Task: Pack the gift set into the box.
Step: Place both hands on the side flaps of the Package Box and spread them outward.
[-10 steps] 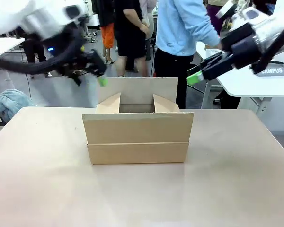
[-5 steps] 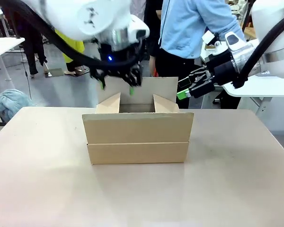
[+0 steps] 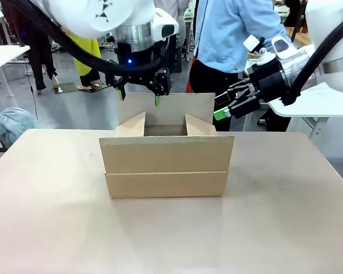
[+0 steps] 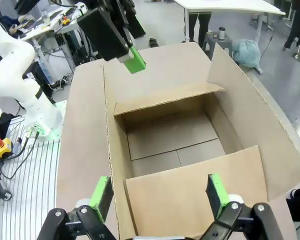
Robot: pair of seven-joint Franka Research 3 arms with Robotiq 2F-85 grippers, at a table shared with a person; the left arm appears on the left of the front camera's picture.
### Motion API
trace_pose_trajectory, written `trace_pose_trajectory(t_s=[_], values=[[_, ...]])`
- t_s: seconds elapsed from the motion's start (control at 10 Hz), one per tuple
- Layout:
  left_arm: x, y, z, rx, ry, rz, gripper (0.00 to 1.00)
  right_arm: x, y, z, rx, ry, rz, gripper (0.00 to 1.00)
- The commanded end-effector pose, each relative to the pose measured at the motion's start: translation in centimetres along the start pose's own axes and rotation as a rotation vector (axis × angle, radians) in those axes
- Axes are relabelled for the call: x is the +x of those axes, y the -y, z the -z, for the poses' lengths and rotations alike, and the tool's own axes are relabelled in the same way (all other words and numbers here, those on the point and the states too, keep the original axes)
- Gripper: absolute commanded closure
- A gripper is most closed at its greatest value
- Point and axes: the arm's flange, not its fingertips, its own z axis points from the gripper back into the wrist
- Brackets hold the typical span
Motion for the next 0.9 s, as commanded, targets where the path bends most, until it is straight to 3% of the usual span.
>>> trace_pose_trajectory(t_s=[0.0,0.1,0.3,0.6,0.8], values=[[-0.5,0.0,0.8,0.027,0.004,-0.013,0.0,0.2,-0.3,-0.2,0.006,-0.019,0.013,0.0],[0.0,0.0,0.0,0.0,0.0,0.0,0.0,0.2,-0.3,-0.2,0.006,-0.019,0.013,0.0],[1.2,-0.1,5.8,-0.113,-0.034,0.06,0.0,0.2,-0.3,-0.2,0.006,-0.019,0.013,0.0],[1.0,0.8,11.4,-0.127,-0.129,-0.054,0.0,0.2,-0.3,-0.2,0.006,-0.019,0.013,0.0],[0.0,2.0,14.0,-0.048,-0.15,-0.127,0.0,0.2,-0.3,-0.2,0.006,-0.019,0.013,0.0]])
